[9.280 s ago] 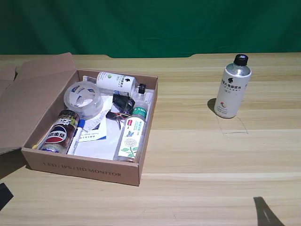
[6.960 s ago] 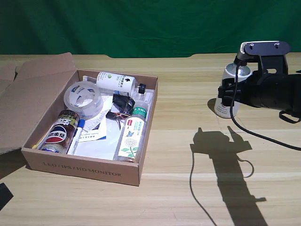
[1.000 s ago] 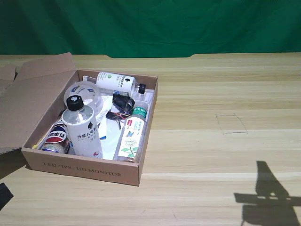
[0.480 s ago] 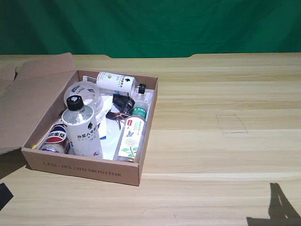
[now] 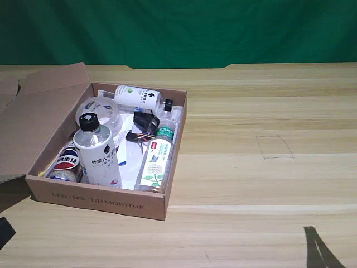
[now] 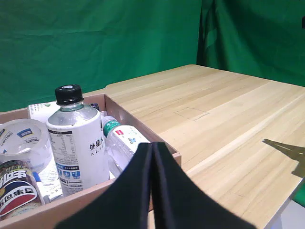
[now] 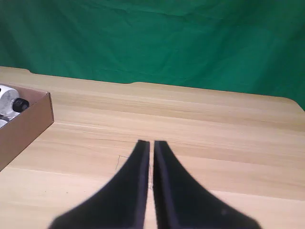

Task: Place the white bottle into the box.

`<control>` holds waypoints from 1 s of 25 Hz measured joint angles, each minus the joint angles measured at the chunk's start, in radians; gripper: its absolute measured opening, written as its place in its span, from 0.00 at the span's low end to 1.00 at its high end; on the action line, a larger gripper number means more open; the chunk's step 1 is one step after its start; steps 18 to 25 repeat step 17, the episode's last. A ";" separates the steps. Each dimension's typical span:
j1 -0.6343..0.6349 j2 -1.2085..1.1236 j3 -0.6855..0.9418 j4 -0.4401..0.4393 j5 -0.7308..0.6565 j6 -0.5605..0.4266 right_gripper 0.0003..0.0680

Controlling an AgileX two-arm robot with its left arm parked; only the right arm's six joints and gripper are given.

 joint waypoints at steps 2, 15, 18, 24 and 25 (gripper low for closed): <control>0.000 -0.003 0.000 0.000 0.010 0.000 0.00; 0.000 -0.006 0.000 0.000 0.015 0.000 0.00; 0.000 -0.006 0.000 0.000 0.015 0.000 0.00; 0.000 -0.006 0.000 0.000 0.015 0.000 0.00; 0.000 -0.006 0.000 0.000 0.015 0.000 0.00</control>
